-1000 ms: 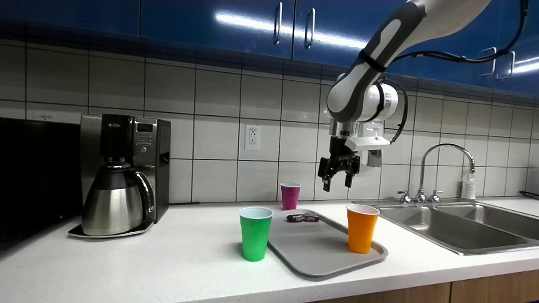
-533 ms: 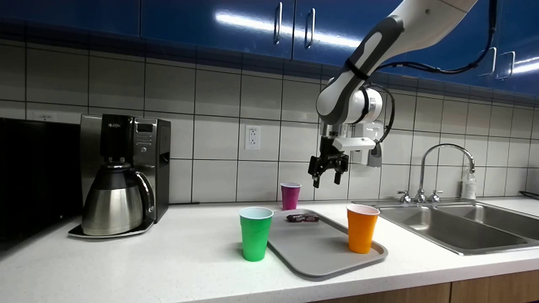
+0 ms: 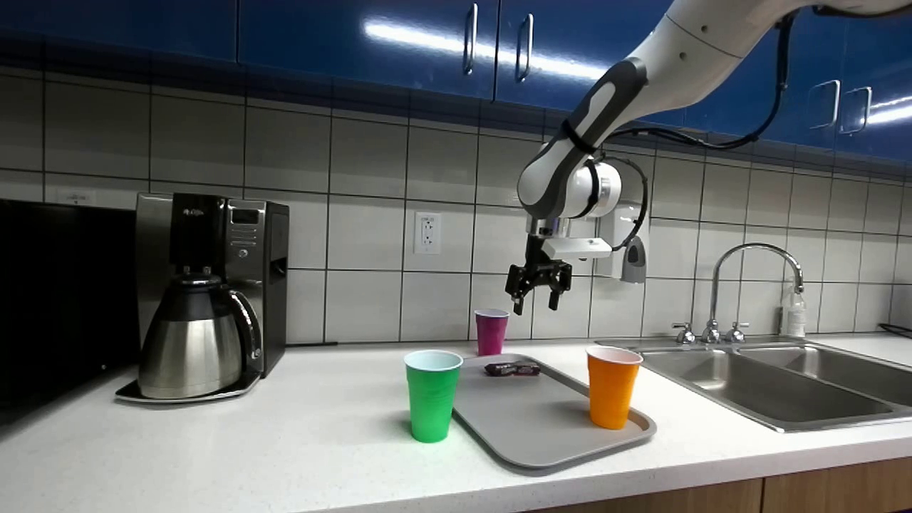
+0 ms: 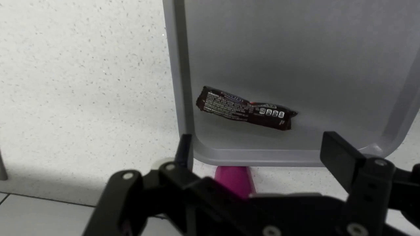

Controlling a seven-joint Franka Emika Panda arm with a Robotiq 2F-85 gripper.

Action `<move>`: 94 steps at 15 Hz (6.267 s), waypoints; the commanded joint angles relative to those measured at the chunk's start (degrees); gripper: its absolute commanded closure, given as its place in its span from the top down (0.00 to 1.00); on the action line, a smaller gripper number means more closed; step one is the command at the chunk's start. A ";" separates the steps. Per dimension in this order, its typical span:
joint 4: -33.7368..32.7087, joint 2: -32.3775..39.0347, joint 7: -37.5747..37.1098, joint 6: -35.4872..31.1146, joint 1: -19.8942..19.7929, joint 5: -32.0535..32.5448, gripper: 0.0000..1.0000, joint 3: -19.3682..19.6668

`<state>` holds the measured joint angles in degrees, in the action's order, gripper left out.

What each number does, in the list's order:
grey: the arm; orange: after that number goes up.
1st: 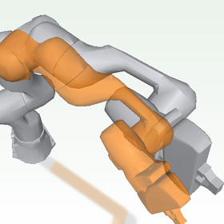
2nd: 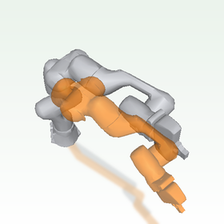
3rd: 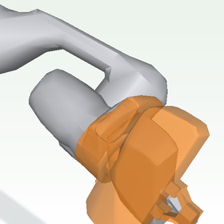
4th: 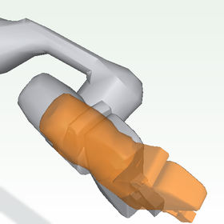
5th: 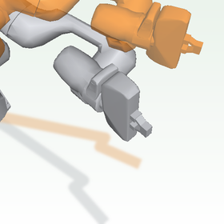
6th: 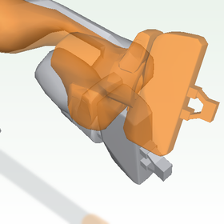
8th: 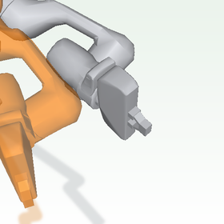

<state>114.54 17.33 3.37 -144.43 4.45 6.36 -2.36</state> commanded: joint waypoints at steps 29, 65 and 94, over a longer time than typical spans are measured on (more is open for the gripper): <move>-32.12 23.83 -8.16 2.31 0.97 -0.88 1.00 2.36; -40.64 30.53 -13.74 4.77 2.22 -1.34 1.00 5.10; -42.20 30.35 -14.16 7.27 1.63 -2.64 0.01 4.44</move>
<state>73.82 47.09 -10.21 -138.46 6.06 4.52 1.97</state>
